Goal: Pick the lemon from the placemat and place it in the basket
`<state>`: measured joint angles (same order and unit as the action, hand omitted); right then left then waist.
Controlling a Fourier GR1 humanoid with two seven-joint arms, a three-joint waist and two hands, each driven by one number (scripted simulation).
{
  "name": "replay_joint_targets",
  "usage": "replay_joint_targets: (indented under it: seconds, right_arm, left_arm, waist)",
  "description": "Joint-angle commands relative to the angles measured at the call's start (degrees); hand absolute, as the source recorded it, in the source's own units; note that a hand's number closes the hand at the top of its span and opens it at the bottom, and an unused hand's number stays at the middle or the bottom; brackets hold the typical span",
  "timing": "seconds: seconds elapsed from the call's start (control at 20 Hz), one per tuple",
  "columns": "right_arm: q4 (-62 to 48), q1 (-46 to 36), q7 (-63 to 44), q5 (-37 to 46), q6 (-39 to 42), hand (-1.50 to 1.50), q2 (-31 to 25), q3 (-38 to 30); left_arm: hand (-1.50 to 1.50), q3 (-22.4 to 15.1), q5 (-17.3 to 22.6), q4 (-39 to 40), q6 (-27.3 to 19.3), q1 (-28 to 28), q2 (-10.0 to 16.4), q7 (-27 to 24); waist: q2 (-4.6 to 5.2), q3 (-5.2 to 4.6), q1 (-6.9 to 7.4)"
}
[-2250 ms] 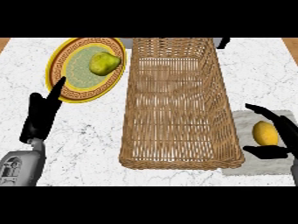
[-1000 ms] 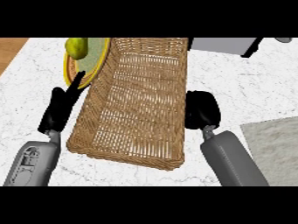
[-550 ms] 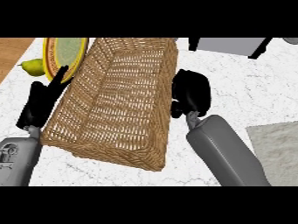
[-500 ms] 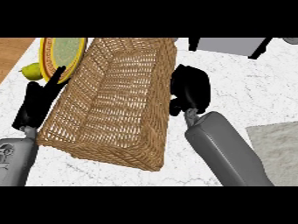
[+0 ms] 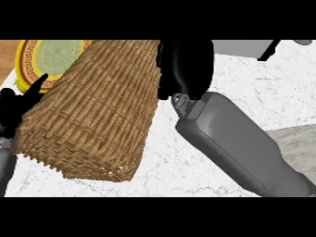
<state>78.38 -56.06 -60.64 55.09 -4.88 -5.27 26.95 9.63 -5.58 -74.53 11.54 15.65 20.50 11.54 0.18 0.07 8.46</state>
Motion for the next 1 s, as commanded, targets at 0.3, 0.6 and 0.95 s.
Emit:
replay_joint_targets:
  seconds: [0.3, 0.6, 0.95]
  right_arm:
    - [-5.9, -22.3, -17.2, -1.3, -0.6, 1.5, 5.0, -6.0]
    - [-18.9, -30.9, -19.3, 0.1, 10.2, 1.5, 5.2, -7.6]
    - [-30.7, -37.1, -21.6, -1.1, 15.0, 1.5, 5.2, -11.1]
  left_arm:
    - [0.0, -2.9, 0.2, 1.2, -1.3, 2.5, -6.3, -1.7]
    - [0.0, -3.5, -1.4, 0.1, -4.9, -0.2, -8.2, -1.9]
    - [0.0, -5.2, -3.0, -2.0, -7.1, -0.5, -10.1, 0.1]
  waist:
    - [0.02, -0.59, -2.05]
    - [-0.36, -0.65, -4.26]
    - [-0.54, -0.3, -5.37]
